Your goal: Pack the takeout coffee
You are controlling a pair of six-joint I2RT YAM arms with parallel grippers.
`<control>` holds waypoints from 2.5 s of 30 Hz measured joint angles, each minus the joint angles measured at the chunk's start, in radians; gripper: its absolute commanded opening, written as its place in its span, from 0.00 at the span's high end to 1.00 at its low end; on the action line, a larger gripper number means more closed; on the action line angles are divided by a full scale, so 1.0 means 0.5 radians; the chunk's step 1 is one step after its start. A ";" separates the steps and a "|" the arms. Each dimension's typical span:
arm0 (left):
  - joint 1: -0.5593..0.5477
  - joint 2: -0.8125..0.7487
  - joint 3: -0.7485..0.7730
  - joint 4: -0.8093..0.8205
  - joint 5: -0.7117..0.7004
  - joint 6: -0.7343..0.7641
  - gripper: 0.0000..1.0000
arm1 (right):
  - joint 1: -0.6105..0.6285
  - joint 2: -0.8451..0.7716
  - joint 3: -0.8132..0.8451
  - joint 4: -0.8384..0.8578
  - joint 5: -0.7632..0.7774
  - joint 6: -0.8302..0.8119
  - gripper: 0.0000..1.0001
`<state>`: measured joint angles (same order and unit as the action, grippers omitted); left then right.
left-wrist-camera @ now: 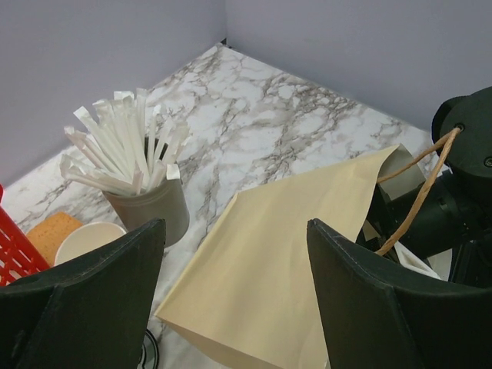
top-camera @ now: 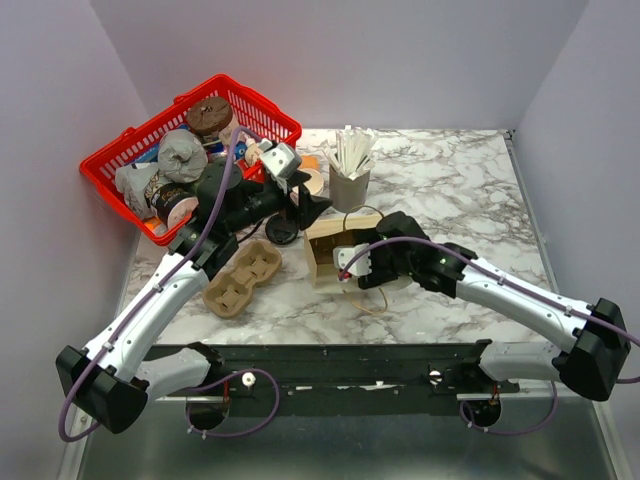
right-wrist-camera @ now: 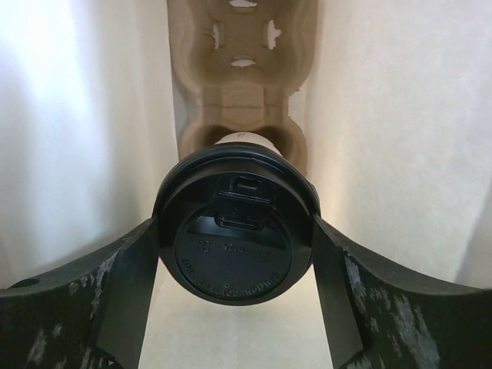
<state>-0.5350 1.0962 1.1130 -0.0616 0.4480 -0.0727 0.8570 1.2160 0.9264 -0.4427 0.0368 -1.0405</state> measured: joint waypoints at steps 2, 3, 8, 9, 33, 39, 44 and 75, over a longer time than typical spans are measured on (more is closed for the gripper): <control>0.008 0.000 -0.023 -0.001 0.008 -0.001 0.18 | 0.000 0.016 0.000 -0.001 -0.002 0.000 0.99; 0.010 0.002 -0.032 -0.001 0.014 -0.001 0.18 | 0.000 0.028 0.000 -0.001 -0.002 0.000 0.99; 0.014 0.010 -0.058 0.001 0.036 0.000 0.18 | -0.003 0.097 0.026 0.000 0.021 0.001 1.00; 0.016 0.011 -0.065 0.001 0.040 0.000 0.18 | -0.004 0.107 0.035 0.000 0.024 0.001 0.99; 0.050 0.175 -0.129 0.019 0.217 0.002 0.21 | -0.029 0.148 0.064 0.010 0.043 -0.123 0.99; 0.067 0.214 -0.129 0.018 0.273 -0.008 0.21 | -0.030 0.156 0.064 0.047 0.042 -0.168 0.99; 0.106 0.246 -0.129 0.018 0.338 -0.050 0.22 | -0.030 0.166 0.064 0.074 0.040 -0.225 0.99; 0.372 0.439 -0.090 -0.038 0.489 -0.161 0.24 | -0.098 0.337 0.109 0.172 -0.080 -0.339 1.00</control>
<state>-0.3489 1.3155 1.0679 -0.0807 0.6926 -0.1532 0.8078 1.3846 0.9810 -0.3565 -0.0032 -1.2098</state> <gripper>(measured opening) 0.765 0.810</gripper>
